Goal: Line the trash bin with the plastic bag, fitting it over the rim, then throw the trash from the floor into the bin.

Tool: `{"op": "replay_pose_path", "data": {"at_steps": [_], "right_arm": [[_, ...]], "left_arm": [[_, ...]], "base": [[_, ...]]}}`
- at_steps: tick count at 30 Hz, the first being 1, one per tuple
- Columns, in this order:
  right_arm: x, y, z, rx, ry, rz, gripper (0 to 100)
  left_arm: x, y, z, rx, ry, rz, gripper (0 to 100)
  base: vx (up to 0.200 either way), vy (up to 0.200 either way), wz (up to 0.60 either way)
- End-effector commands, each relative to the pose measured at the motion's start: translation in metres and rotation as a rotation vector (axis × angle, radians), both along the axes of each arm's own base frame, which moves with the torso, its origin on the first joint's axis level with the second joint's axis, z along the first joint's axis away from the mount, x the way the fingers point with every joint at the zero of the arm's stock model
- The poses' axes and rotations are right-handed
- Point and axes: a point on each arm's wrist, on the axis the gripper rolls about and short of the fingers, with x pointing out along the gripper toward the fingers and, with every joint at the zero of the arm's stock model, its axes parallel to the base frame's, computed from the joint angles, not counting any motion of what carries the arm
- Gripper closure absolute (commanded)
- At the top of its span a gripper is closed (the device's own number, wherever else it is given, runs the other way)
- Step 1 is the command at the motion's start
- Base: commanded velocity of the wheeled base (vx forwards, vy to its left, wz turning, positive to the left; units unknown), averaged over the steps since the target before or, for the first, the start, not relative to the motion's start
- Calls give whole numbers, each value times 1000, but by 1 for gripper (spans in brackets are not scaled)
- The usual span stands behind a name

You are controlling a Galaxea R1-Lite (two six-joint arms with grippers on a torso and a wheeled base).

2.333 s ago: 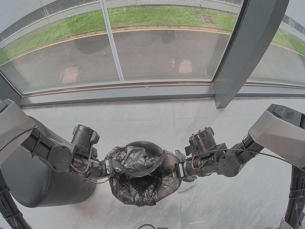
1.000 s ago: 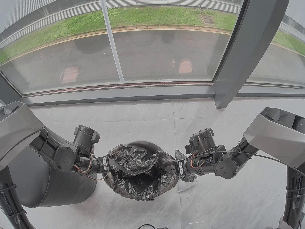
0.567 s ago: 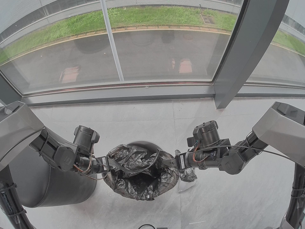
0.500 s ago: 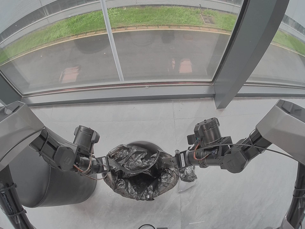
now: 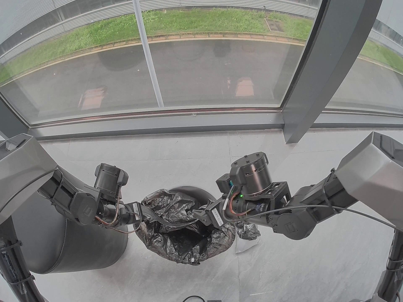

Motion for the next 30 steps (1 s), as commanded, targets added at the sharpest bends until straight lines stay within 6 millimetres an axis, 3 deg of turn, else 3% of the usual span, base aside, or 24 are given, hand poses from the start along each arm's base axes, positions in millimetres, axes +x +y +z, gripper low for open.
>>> {"op": "replay_pose_path", "data": {"at_steps": [1,9,18,30], "right_arm": [[-4,23,-16,-45,-11,56,0],[-13,45,-32,-148,-70,150,0],[-14,52,-53,-214,-70,163,0],[-12,54,-61,-243,-72,156,0]], "left_arm": [[1,2,0,0,0,6,100],[0,2,-1,0,3,8,100],[0,2,-1,-1,3,10,100],[1,1,-1,-2,0,8,100]], "base": [[0,0,0],[0,0,0],[0,0,0],[0,0,0]]}}
